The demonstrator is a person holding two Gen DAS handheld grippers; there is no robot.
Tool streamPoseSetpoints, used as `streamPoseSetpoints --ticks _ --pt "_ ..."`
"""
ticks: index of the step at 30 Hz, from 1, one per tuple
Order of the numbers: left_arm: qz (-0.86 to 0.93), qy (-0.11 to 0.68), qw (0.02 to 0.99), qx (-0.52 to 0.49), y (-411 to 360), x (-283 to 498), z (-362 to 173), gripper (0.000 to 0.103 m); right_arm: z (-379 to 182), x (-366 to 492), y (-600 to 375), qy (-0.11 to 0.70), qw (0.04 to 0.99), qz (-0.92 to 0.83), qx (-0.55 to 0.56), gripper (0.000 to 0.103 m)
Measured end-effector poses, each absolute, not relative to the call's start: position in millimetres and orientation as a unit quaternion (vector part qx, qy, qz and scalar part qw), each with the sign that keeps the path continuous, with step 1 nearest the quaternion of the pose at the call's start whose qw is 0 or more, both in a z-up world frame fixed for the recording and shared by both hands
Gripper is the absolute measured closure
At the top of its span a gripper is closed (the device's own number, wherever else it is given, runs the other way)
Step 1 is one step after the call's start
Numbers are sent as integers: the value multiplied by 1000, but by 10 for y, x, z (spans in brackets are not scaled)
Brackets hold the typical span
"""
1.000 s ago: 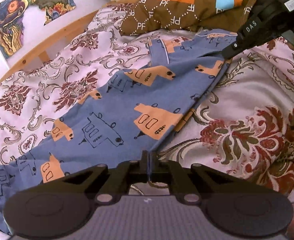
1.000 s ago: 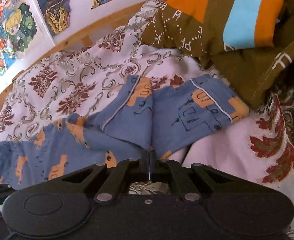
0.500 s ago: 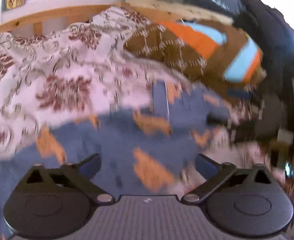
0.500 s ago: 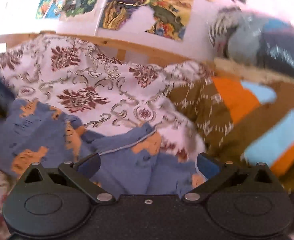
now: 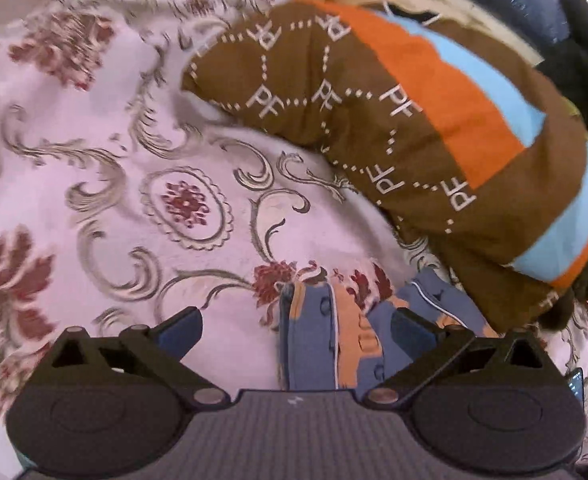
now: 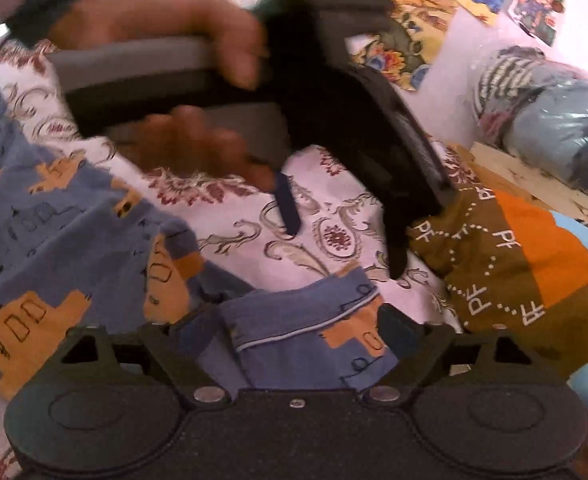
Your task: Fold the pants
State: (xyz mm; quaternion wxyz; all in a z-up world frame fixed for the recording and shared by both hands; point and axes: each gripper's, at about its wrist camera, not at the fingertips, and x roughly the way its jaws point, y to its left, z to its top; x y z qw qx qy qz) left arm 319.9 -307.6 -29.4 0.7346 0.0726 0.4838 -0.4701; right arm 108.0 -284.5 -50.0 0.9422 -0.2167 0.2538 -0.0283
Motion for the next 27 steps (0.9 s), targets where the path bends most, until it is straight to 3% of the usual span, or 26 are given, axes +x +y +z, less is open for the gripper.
streamPoseSetpoints --ticks 2,5,7,9,12,23,27 --pt "-477 488 728 66 -3154 3258 -363 3 -542 1095 -2793 257 939 -19 -228 30" --pt "-482 493 723 48 -3228 3323 -435 19 -586 1118 -2741 263 934 -8 -242 53" --pt "-486 502 714 44 -3265 3357 -474 47 -599 1133 -2735 269 932 -1 -241 72" --pt "-490 509 706 41 -3281 3370 -514 66 -602 1131 -2739 272 932 4 -238 87" --pt "-490 514 703 38 -3276 3367 -507 84 -558 1070 -2768 260 939 5 -224 94" --pt "-477 514 712 28 -3532 3090 -16 87 -99 532 -3299 207 972 -94 -53 96" --pt "-470 510 720 24 -3773 2916 114 87 -24 250 -3577 206 967 -153 12 102"
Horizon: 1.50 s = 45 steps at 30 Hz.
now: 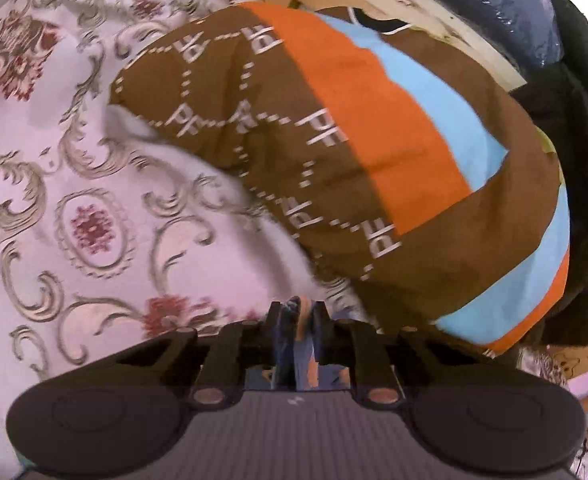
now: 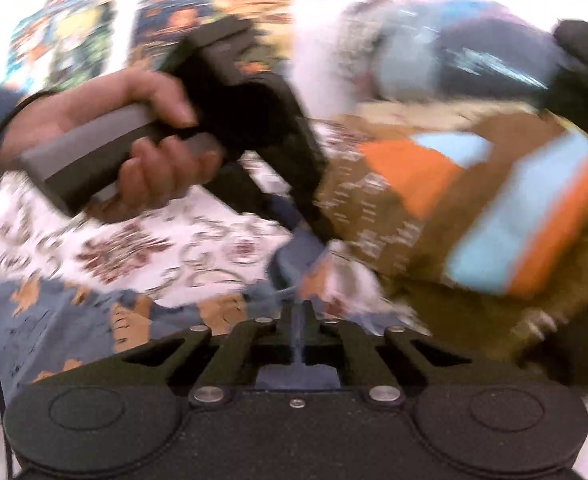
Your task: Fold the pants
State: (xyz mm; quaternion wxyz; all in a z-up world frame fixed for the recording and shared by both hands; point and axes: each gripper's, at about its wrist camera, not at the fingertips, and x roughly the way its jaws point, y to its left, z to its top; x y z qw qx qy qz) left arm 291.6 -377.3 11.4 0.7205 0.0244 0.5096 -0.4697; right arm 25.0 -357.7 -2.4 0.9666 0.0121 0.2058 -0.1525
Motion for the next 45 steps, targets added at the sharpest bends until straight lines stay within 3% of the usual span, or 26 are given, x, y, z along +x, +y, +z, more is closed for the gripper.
streamPoseSetpoints --ticks 6,8,10,12,14,18,22,24,33,45 --pt "-455 532 714 0 -4115 2718 -13 87 -9 81 -3954 209 951 -211 84 103" --pt "-453 538 711 2 -4204 2688 -56 87 -27 62 -3970 200 954 -204 86 89" --pt "-450 540 711 7 -4249 2675 -91 87 -80 102 -3906 204 959 -184 76 60" --pt "-446 545 710 4 -4257 2701 -116 87 -147 144 -3825 214 961 -161 66 52" --pt "-441 549 710 0 -4249 2731 -132 87 -179 181 -3786 218 962 -147 74 51" --pt "-441 549 710 3 -4247 2753 -120 87 -210 316 -3821 224 958 -153 92 55" --pt "-442 545 712 6 -4249 2746 -93 87 -239 404 -3925 242 949 -164 118 87" --pt "-442 545 713 6 -4245 2738 -85 87 -239 359 -3936 239 950 -162 121 95" --pt "-455 533 713 12 -4230 2632 63 87 -31 0 -4070 205 951 -193 127 97" --pt "-428 545 721 -1 -4399 2579 -260 86 -48 83 -4473 255 924 -253 134 97"
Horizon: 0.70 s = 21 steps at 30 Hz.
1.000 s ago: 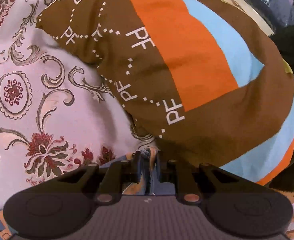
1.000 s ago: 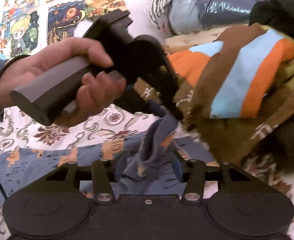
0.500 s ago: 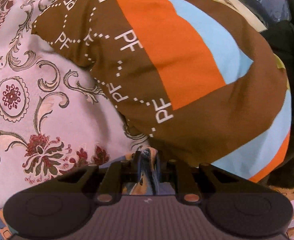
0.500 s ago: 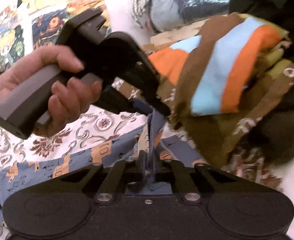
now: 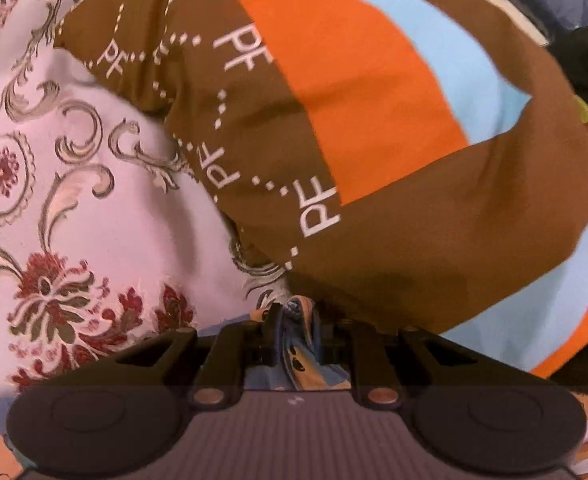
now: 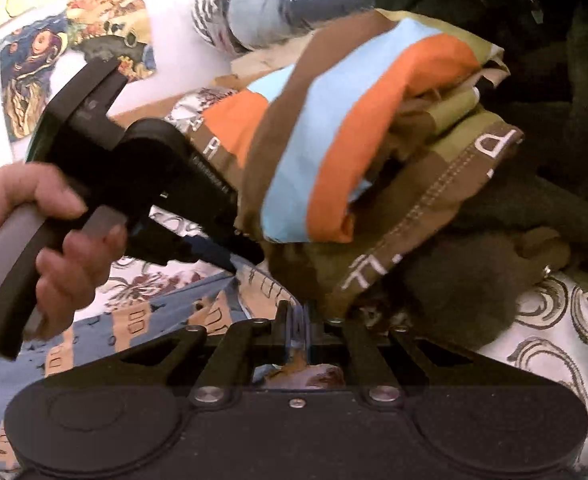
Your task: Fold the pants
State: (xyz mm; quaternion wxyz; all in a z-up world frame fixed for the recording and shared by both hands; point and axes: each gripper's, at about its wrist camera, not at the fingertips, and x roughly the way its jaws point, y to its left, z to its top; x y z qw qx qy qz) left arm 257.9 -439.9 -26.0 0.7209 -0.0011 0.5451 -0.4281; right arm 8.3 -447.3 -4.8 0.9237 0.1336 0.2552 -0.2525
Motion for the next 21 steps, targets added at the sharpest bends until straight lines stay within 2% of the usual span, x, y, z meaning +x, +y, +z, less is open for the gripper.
streamPoseSetpoints --ticks 3,5,7,8,9,10,13,15,21 --pt "-436 539 721 1 -4380 2575 -324 85 -96 164 -4528 287 918 -247 123 94" --pt "-449 529 720 1 -4343 2578 -320 74 -141 201 -4541 301 915 -245 114 84" --pt "-470 513 718 -14 -4252 2580 -261 57 -166 201 -4518 307 915 -247 91 65" --pt "-479 507 716 -18 -4201 2580 -216 52 -169 185 -4494 305 915 -252 79 47" --pt "-488 497 717 -21 -4137 2577 -159 40 -162 169 -4469 301 916 -254 70 28" --pt "-498 482 720 -24 -4032 2572 -84 29 -144 139 -4431 292 920 -256 60 16" --pt "-509 426 748 -30 -3665 2508 130 11 -86 87 -4265 274 930 -244 28 5" --pt "-498 394 772 -29 -3296 2431 221 6 -75 61 -4129 264 937 -230 6 3" --pt "-372 345 862 8 -1847 1990 80 1 -93 232 -3602 255 946 -160 -124 1"
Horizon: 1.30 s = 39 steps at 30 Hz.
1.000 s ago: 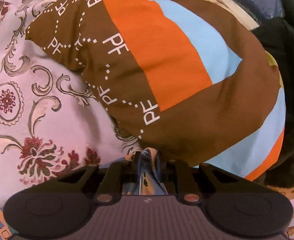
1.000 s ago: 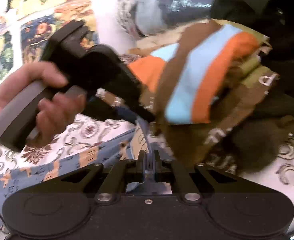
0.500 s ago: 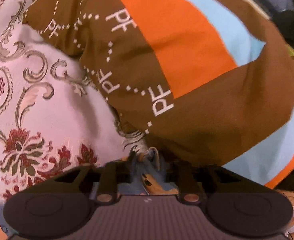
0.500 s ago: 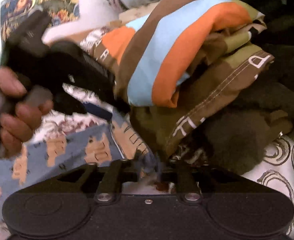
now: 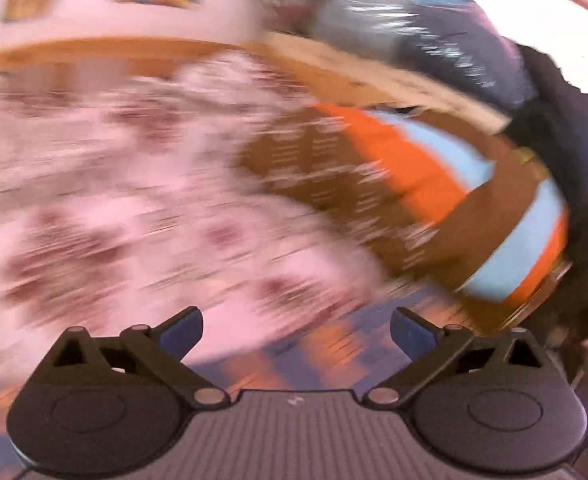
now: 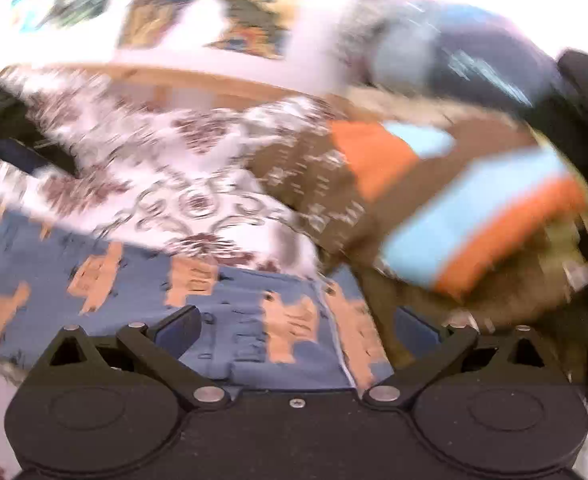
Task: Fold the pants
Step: 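Lift both grippers away from the pants and reposition above them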
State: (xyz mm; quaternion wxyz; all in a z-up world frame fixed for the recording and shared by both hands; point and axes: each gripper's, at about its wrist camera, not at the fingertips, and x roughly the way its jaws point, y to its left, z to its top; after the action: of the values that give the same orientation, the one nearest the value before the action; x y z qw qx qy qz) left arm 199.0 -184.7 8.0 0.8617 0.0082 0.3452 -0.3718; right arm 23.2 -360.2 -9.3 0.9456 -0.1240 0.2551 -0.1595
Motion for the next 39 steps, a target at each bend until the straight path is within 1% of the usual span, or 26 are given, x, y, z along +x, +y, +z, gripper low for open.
streamPoseSetpoints --ticks 2,6,8,11,13,15,17,19,21,24,26,28,30,31,32,34,36,39 --pt "-312 363 877 34 -1352 1844 -105 1 -186 299 -3551 276 932 -164 -168 1" --pt "-210 445 869 59 -563 1706 -553 2 -384 366 -3807 337 902 -199 -182 1" --pt "-190 448 872 61 -233 1624 -669 6 -354 320 -3883 341 893 -220 -193 1" --pt "-196 442 872 74 -27 1492 -577 5 -126 274 -3756 306 897 -216 -234 1" --pt "-171 445 876 75 -15 1443 -486 5 58 335 -3604 271 922 -146 -236 1" --pt "-182 420 889 37 20 1359 -335 2 148 613 -3392 258 932 -50 -251 1" --pt "-218 388 895 4 -14 1426 -221 0 173 1107 -3154 266 929 81 -243 1" --pt "-238 368 899 -3 -73 1586 -179 0 140 1656 -2937 270 918 195 -214 1" --pt "-216 368 904 -2 -140 1813 -262 0 30 2194 -2702 277 898 265 -217 1" --pt "-164 402 901 -24 53 2083 -464 1 -115 2739 -2426 272 869 337 -238 1" --pt "-148 419 895 -39 330 2140 -570 13 -224 3052 -2286 280 846 385 -239 1" --pt "-174 410 895 -33 573 2037 -558 37 -323 3269 -2186 297 825 421 -233 1" --pt "-175 415 893 -14 669 1924 -525 46 -420 3393 -2131 309 802 456 -232 1" --pt "-174 419 891 -8 675 1877 -494 43 -456 3420 -2113 309 794 467 -237 1" --pt "-168 423 890 -6 652 1817 -429 37 -492 3457 -2083 307 785 481 -242 1" --pt "-179 413 893 -25 550 1729 -297 0 -535 3443 -2061 297 779 496 -244 1" --pt "-207 378 901 -56 406 1713 -221 0 -570 3446 -2026 291 775 508 -239 1" --pt "-234 373 896 -61 169 1870 -285 0 -607 3417 -1959 267 772 521 -248 1"
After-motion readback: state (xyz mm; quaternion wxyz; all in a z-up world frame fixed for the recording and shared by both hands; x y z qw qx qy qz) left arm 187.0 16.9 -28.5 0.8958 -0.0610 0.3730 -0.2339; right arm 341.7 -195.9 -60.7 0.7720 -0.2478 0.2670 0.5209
